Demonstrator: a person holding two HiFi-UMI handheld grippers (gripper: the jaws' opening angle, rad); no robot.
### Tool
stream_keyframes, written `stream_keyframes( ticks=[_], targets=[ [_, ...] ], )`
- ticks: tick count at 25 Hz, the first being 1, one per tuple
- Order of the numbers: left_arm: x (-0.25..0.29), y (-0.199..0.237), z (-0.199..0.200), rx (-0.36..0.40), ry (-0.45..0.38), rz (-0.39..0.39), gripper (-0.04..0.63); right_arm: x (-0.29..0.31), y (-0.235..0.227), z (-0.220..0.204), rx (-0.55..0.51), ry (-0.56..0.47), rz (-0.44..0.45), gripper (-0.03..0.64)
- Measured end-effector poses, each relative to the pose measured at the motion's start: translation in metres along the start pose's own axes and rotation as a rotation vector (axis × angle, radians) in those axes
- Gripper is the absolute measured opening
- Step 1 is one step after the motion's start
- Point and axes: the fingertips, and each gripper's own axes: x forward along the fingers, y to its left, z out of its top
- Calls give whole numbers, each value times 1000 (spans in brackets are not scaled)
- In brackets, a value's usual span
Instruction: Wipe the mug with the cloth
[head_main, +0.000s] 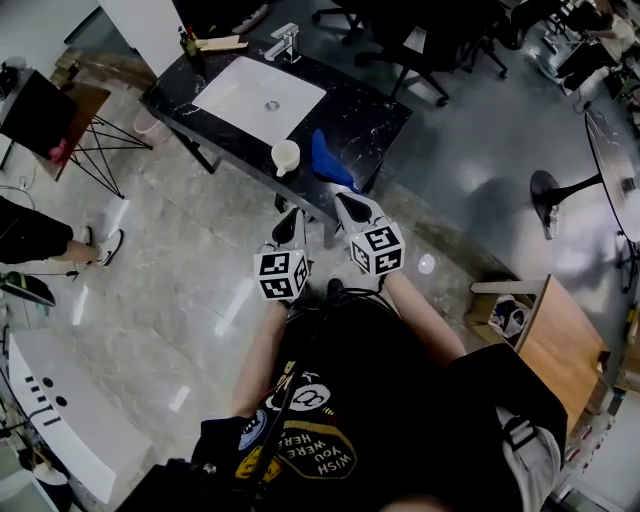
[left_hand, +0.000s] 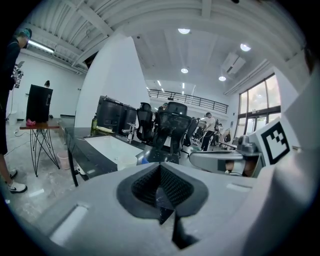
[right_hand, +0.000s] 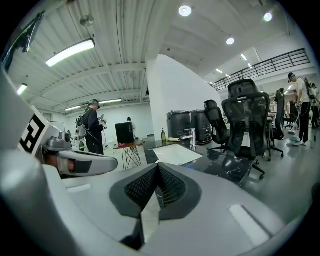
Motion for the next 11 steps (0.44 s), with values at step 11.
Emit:
stream_keyframes(
  ticks=[11],
  targets=[
    [5, -7, 6, 13, -7, -27, 3, -2, 1, 7, -8, -15, -2, 2]
  ],
)
